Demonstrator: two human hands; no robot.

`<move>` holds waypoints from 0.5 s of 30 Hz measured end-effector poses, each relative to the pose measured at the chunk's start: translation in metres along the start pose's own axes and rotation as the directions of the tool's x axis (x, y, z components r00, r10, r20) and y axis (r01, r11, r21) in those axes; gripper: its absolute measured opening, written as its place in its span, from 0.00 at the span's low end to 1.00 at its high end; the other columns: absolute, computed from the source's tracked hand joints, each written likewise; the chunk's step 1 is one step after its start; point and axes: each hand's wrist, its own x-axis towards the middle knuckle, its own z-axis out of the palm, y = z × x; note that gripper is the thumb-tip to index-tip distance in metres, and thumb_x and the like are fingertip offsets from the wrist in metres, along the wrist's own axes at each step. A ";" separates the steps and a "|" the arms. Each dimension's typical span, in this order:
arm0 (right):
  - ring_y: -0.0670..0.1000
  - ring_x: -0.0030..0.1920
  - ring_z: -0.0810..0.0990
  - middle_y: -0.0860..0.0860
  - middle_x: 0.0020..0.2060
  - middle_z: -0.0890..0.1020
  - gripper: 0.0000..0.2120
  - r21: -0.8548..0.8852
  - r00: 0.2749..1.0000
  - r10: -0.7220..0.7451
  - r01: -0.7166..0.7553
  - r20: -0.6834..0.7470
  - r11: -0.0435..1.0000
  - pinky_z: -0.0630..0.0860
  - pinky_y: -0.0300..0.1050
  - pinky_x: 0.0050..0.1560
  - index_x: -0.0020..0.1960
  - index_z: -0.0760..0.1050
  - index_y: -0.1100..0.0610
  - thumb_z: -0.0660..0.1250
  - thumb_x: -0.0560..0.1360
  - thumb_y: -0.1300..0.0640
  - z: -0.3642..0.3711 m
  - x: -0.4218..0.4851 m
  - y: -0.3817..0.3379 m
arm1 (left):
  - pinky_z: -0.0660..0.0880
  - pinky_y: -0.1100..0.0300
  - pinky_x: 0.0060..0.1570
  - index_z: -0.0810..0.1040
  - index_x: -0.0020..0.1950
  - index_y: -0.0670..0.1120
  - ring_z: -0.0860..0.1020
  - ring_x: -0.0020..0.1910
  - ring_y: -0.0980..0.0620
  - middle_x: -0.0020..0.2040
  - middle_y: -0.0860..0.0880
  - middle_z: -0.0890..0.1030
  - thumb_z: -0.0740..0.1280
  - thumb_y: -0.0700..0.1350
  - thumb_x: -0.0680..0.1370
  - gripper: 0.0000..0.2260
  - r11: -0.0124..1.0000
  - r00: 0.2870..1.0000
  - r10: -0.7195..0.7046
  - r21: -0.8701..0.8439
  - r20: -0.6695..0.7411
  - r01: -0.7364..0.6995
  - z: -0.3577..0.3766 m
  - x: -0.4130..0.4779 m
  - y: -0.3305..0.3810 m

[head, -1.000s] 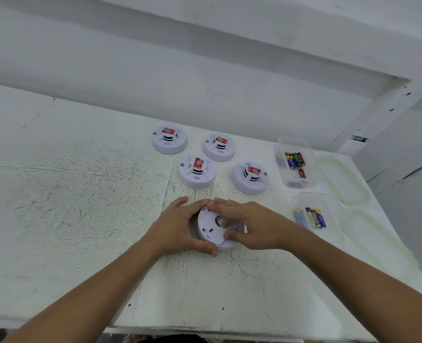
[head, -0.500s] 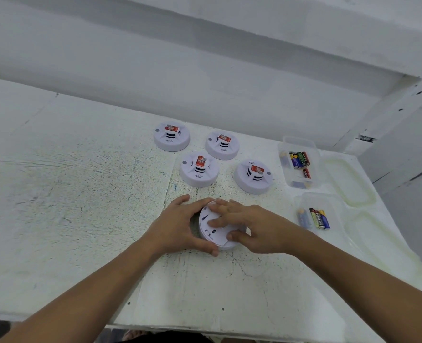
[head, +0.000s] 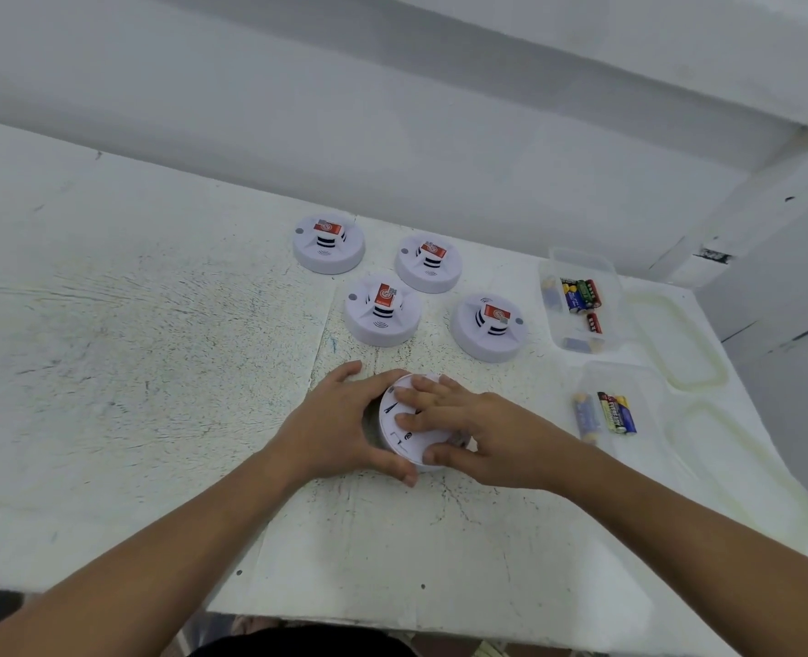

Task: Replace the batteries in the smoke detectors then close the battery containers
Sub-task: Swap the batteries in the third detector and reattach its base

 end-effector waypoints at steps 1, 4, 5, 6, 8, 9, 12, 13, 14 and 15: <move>0.38 0.74 0.52 0.41 0.72 0.61 0.20 0.007 1.000 -0.003 0.003 -0.011 1.000 0.46 0.33 0.74 0.68 0.72 0.53 0.65 0.77 0.53 0.001 0.000 0.001 | 0.48 0.63 0.73 0.64 0.72 0.59 0.57 0.69 0.65 0.65 0.68 0.69 0.72 0.73 0.51 0.52 1.000 1.000 0.006 0.003 0.000 -0.006 0.000 0.000 0.001; 0.40 0.75 0.54 0.43 0.72 0.62 0.20 0.035 0.999 -0.003 0.005 -0.032 0.999 0.48 0.36 0.75 0.68 0.72 0.53 0.65 0.76 0.53 0.005 0.000 0.004 | 0.49 0.62 0.74 0.63 0.71 0.61 0.55 0.68 0.69 0.63 0.71 0.69 0.70 0.75 0.50 0.51 1.000 1.000 0.012 0.000 -0.003 -0.012 0.002 0.001 -0.002; 0.40 0.75 0.54 0.42 0.72 0.62 0.20 0.043 0.999 0.000 0.001 -0.037 0.999 0.48 0.37 0.76 0.68 0.72 0.53 0.65 0.76 0.53 0.006 0.000 0.004 | 0.48 0.64 0.73 0.63 0.71 0.61 0.54 0.69 0.70 0.62 0.73 0.68 0.70 0.74 0.50 0.51 1.000 1.000 0.014 -0.001 -0.010 -0.014 0.001 0.000 -0.002; 0.40 0.75 0.53 0.42 0.72 0.62 0.20 0.052 0.999 0.009 -0.007 -0.040 0.999 0.48 0.38 0.76 0.68 0.72 0.53 0.65 0.76 0.53 0.007 0.000 0.005 | 0.46 0.67 0.71 0.63 0.71 0.61 0.52 0.68 0.73 0.61 0.74 0.67 0.71 0.74 0.51 0.51 1.000 0.999 0.029 -0.002 -0.019 -0.029 0.001 0.000 -0.002; 0.39 0.75 0.53 0.40 0.72 0.61 0.20 0.060 0.998 0.028 -0.025 -0.052 0.998 0.48 0.39 0.76 0.68 0.72 0.52 0.65 0.77 0.52 0.010 -0.001 0.006 | 0.41 0.73 0.68 0.64 0.71 0.59 0.48 0.62 0.82 0.60 0.74 0.68 0.72 0.72 0.52 0.50 0.998 0.997 0.070 0.000 -0.028 -0.070 0.002 0.000 -0.002; 0.39 0.75 0.53 0.40 0.72 0.61 0.20 0.062 0.998 0.034 -0.031 -0.062 0.998 0.48 0.39 0.76 0.68 0.72 0.51 0.64 0.77 0.51 0.012 -0.001 0.006 | 0.40 0.75 0.67 0.65 0.71 0.58 0.48 0.61 0.84 0.61 0.72 0.69 0.73 0.71 0.52 0.49 0.996 0.996 0.087 0.001 -0.032 -0.087 0.002 0.000 -0.001; 0.40 0.75 0.53 0.40 0.72 0.60 0.21 0.075 0.995 0.066 -0.061 -0.076 0.995 0.48 0.39 0.76 0.69 0.71 0.51 0.63 0.77 0.49 0.015 -0.001 0.003 | 0.41 0.74 0.68 0.66 0.71 0.56 0.52 0.61 0.83 0.64 0.68 0.70 0.73 0.71 0.53 0.49 0.996 0.995 0.093 0.003 -0.033 -0.093 0.002 0.000 -0.002; 0.41 0.75 0.53 0.40 0.72 0.60 0.21 0.079 0.994 0.078 -0.072 -0.077 0.994 0.48 0.39 0.76 0.69 0.70 0.51 0.63 0.77 0.49 0.016 -0.001 0.002 | 0.42 0.72 0.70 0.67 0.71 0.55 0.55 0.63 0.79 0.65 0.67 0.71 0.73 0.72 0.53 0.49 0.996 0.995 0.091 0.008 -0.029 -0.090 0.002 0.000 -0.002; 0.42 0.75 0.53 0.41 0.72 0.60 0.21 0.080 0.993 0.089 -0.082 -0.083 0.993 0.48 0.39 0.76 0.69 0.70 0.51 0.63 0.77 0.50 0.017 -0.001 0.000 | 0.44 0.68 0.72 0.67 0.71 0.55 0.59 0.64 0.75 0.66 0.66 0.71 0.72 0.73 0.53 0.49 0.996 0.996 0.086 0.010 -0.022 -0.086 0.003 0.000 -0.002; 0.42 0.75 0.53 0.41 0.72 0.59 0.22 0.081 0.991 0.101 -0.093 -0.091 0.992 0.47 0.38 0.76 0.69 0.70 0.51 0.63 0.77 0.50 0.018 -0.002 -0.002 | 0.46 0.65 0.73 0.67 0.71 0.55 0.63 0.65 0.72 0.65 0.66 0.72 0.71 0.74 0.53 0.49 0.996 0.996 0.084 0.012 -0.016 -0.084 0.003 0.001 -0.002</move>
